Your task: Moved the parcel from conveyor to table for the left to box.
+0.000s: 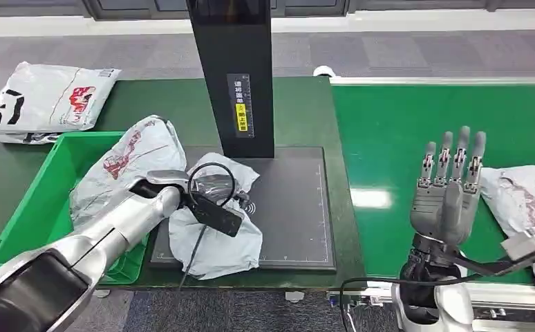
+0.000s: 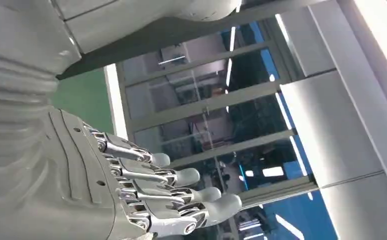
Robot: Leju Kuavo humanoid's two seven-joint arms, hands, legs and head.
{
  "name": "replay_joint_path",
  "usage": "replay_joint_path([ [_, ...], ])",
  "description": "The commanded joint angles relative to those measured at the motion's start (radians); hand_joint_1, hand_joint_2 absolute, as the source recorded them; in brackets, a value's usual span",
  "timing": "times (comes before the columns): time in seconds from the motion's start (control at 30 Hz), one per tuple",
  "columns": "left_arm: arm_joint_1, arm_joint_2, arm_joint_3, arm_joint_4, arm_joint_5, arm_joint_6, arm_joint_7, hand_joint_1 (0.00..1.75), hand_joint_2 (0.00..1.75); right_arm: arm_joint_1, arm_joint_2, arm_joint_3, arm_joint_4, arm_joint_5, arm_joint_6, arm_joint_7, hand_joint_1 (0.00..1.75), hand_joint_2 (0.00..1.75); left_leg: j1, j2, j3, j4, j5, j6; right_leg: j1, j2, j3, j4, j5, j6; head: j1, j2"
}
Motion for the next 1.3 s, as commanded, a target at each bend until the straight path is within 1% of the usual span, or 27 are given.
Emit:
replay_joint_path([
  [0.03,-0.017,0.015,-0.022,-0.056,0.004,-0.005,0.001,1.75,1.75,-0.009,0.0,-0.071,-0.003,-0.004,-0.002,0.007,0.0,1.75,0.002,0.0,0.0,0.0,-0.001,0.001,0.002,0.001,0.001,-0.002,0.001,0.0,0.0,0.0],
  [0.13,0.004,0.029,0.023,-0.129,0.102,0.001,-0.044,1.75,1.75,-0.005,0.001,-0.074,-0.011,-0.003,-0.006,0.007,0.0,1.75,0.001,0.0,0.0,0.0,-0.001,0.001,0.001,0.001,0.0,-0.002,0.0,0.0,0.0,0.0],
  [0.17,0.04,0.043,0.096,-0.224,0.21,-0.017,-0.098,1.75,1.75,-0.001,0.003,-0.077,-0.024,-0.004,-0.009,0.008,0.0,1.75,0.001,0.0,0.0,0.0,-0.001,0.001,0.001,0.001,0.0,-0.002,0.0,0.0,0.0,0.0],
  [0.23,0.125,0.081,0.213,-0.449,0.368,-0.075,-0.09,1.75,1.75,0.005,0.007,-0.076,-0.044,-0.008,-0.012,0.02,0.0,1.75,0.001,0.002,-0.001,0.0,-0.001,0.001,0.001,0.002,-0.002,-0.001,0.0,0.0,0.0,0.0],
  [0.27,0.19,0.071,0.323,-0.562,0.507,-0.095,-0.119,1.75,1.75,0.004,0.009,-0.072,-0.049,-0.014,-0.011,0.03,0.0,1.75,0.001,0.001,-0.001,0.0,-0.001,0.001,0.001,0.002,-0.001,-0.002,0.0,0.0,0.0,0.0],
  [0.3,0.261,0.059,0.433,-0.697,0.632,-0.121,-0.102,1.75,1.75,0.0,0.01,-0.063,-0.048,-0.018,-0.014,0.037,0.0,1.75,0.001,0.001,-0.001,0.0,-0.001,0.001,0.001,0.001,-0.002,-0.001,0.0,0.001,0.0,0.0],
  [0.37,0.349,0.021,0.577,-0.857,0.785,-0.131,-0.055,1.75,1.75,-0.006,0.004,-0.045,-0.036,-0.022,-0.021,0.04,0.0,1.75,0.001,0.004,0.0,-0.001,-0.002,0.002,0.001,0.004,-0.001,-0.002,-0.001,0.001,0.0,0.0],
  [0.4,0.383,-0.042,0.687,-0.917,0.942,-0.098,0.013,1.75,1.75,-0.005,-0.001,-0.034,-0.027,-0.03,-0.031,0.041,0.0,1.75,0.0,0.003,-0.001,0.0,-0.002,0.002,0.0,0.003,-0.002,-0.001,-0.001,0.001,0.0,0.0],
  [0.43,0.392,-0.061,0.73,-0.949,0.977,-0.034,0.048,1.75,1.75,-0.004,-0.005,-0.027,-0.022,-0.036,-0.041,0.036,0.0,1.75,0.001,0.006,0.0,0.0,-0.004,0.002,0.001,0.007,-0.001,-0.002,-0.001,0.001,0.0,0.0],
  [0.47,0.386,-0.09,0.771,-0.959,0.992,0.064,0.078,1.75,1.75,0.005,-0.006,-0.025,-0.026,-0.04,-0.056,0.026,0.0,1.75,0.001,0.005,-0.002,0.001,-0.004,0.003,0.001,0.006,-0.003,-0.001,-0.001,0.001,0.0,0.0],
  [0.5,0.374,-0.099,0.802,-0.961,1.022,0.144,0.088,1.75,1.75,0.015,-0.011,-0.021,-0.029,-0.043,-0.066,0.02,0.0,1.75,0.001,0.006,-0.001,0.001,-0.005,0.003,0.001,0.006,-0.002,-0.002,-0.002,0.002,0.0,0.0],
  [0.53,0.364,-0.099,0.811,-0.961,0.935,0.281,0.048,1.75,1.75,0.022,-0.013,-0.018,-0.033,-0.045,-0.077,0.014,0.0,1.75,0.002,0.008,-0.001,0.002,-0.006,0.002,0.002,0.008,-0.003,-0.001,-0.002,0.001,0.0,0.0],
  [0.57,0.355,-0.091,0.816,-0.954,0.956,0.305,0.054,1.75,1.75,0.027,-0.016,-0.015,-0.034,-0.047,-0.082,0.012,0.0,1.75,0.002,0.008,-0.001,0.001,-0.006,0.003,0.002,0.008,-0.002,-0.002,-0.002,0.001,0.0,0.0],
  [0.6,0.351,-0.106,0.847,-0.947,0.952,0.396,0.047,1.75,1.75,0.027,-0.018,-0.012,-0.029,-0.049,-0.09,0.01,0.0,1.75,0.002,0.008,-0.001,0.001,-0.006,0.004,0.002,0.008,-0.003,-0.002,-0.002,0.002,0.0,0.0],
  [0.63,0.343,-0.108,0.858,-0.938,0.863,0.552,0.024,1.75,1.75,0.027,-0.018,-0.009,-0.025,-0.049,-0.096,0.01,0.0,1.75,0.002,0.01,0.001,0.0,-0.006,0.004,0.002,0.01,-0.001,-0.003,-0.002,0.002,0.0,0.0],
  [0.7,0.324,-0.088,0.852,-0.91,0.699,0.857,-0.049,1.75,1.75,0.014,-0.019,0.007,-0.005,-0.055,-0.106,0.008,0.0,1.75,0.001,0.009,0.0,0.0,-0.007,0.004,0.001,0.008,-0.002,-0.001,-0.003,0.002,0.0,0.0],
  [0.77,0.319,-0.08,0.849,-0.901,0.701,0.859,-0.048,1.75,1.75,0.003,-0.015,0.014,0.007,-0.052,-0.11,0.007,0.0,1.75,0.001,0.009,0.0,0.0,-0.007,0.004,0.001,0.008,-0.002,-0.001,-0.003,0.002,0.0,0.0],
  [0.8,0.317,-0.075,0.847,-0.893,0.674,0.904,-0.06,1.75,1.75,0.001,-0.017,0.017,0.01,-0.054,-0.113,0.006,0.0,1.75,0.002,0.008,0.001,-0.001,-0.007,0.004,0.002,0.007,0.0,-0.004,-0.002,0.002,0.0,0.0],
  [0.83,0.313,-0.074,0.846,-0.878,0.603,1.032,-0.103,1.75,1.75,-0.008,-0.016,0.025,0.018,-0.062,-0.113,0.009,0.0,1.75,0.001,0.008,0.001,0.0,-0.006,0.003,0.002,0.008,-0.001,-0.002,-0.003,0.002,0.0,0.0],
  [0.87,0.308,-0.082,0.876,-0.861,0.548,1.04,-0.103,1.75,1.75,-0.015,-0.014,0.029,0.025,-0.063,-0.117,0.009,0.0,1.75,0.002,0.008,0.002,-0.001,-0.006,0.004,0.002,0.008,0.0,-0.003,-0.002,0.002,0.0,0.0],
  [0.9,0.285,-0.178,1.039,-0.841,0.292,1.04,-0.119,1.75,1.75,-0.018,0.001,0.033,0.036,-0.062,-0.121,0.012,0.0,1.75,0.001,0.008,0.001,0.0,-0.006,0.003,0.001,0.007,-0.001,-0.002,-0.003,0.002,0.0,0.0],
  [0.93,0.264,-0.198,1.104,-0.79,0.15,1.04,-0.119,1.75,1.75,-0.018,0.005,0.04,0.042,-0.06,-0.126,0.012,0.0,1.75,0.002,0.007,0.001,-0.001,-0.006,0.004,0.002,0.006,0.001,-0.003,-0.002,0.002,0.0,0.0],
  [0.97,0.243,-0.24,1.206,-0.805,-0.047,1.04,-0.119,1.75,1.75,-0.013,0.009,0.046,0.042,-0.057,-0.131,0.011,0.0,1.75,0.003,0.006,0.001,0.0,-0.006,0.004,0.003,0.006,0.002,-0.004,-0.002,0.003,0.0,0.0],
  [1.0,0.224,-0.252,1.27,-0.755,-0.232,1.04,-0.119,1.75,1.75,-0.011,0.009,0.048,0.04,-0.055,-0.135,0.01,0.0,1.75,0.001,0.006,0.0,0.0,-0.006,0.004,0.002,0.006,0.0,-0.002,-0.002,0.002,0.0,0.0],
  [1.13,0.224,-0.252,1.27,-0.755,-0.232,1.04,-0.119,1.75,1.75,-0.011,0.009,0.048,0.04,-0.055,-0.135,0.01,0.0,1.75,0.0,0.003,-0.001,0.0,-0.005,0.004,0.001,0.003,0.001,-0.002,-0.004,0.004,0.0,0.0],
  [1.23,0.224,-0.252,1.27,-0.755,-0.232,1.04,-0.119,1.75,1.75,-0.011,0.009,0.048,0.04,-0.055,-0.135,0.01,0.0,1.75,0.0,0.005,0.0,0.001,-0.007,0.005,0.002,0.005,0.002,-0.004,-0.003,0.004,0.0,0.0],
  [1.3,0.224,-0.252,1.27,-0.755,-0.232,1.04,-0.119,1.75,1.75,-0.011,0.009,0.048,0.04,-0.055,-0.135,0.01,0.0,1.75,-0.002,0.004,-0.001,0.001,-0.006,0.005,-0.002,0.004,-0.001,-0.001,-0.004,0.004,0.0,0.0],
])
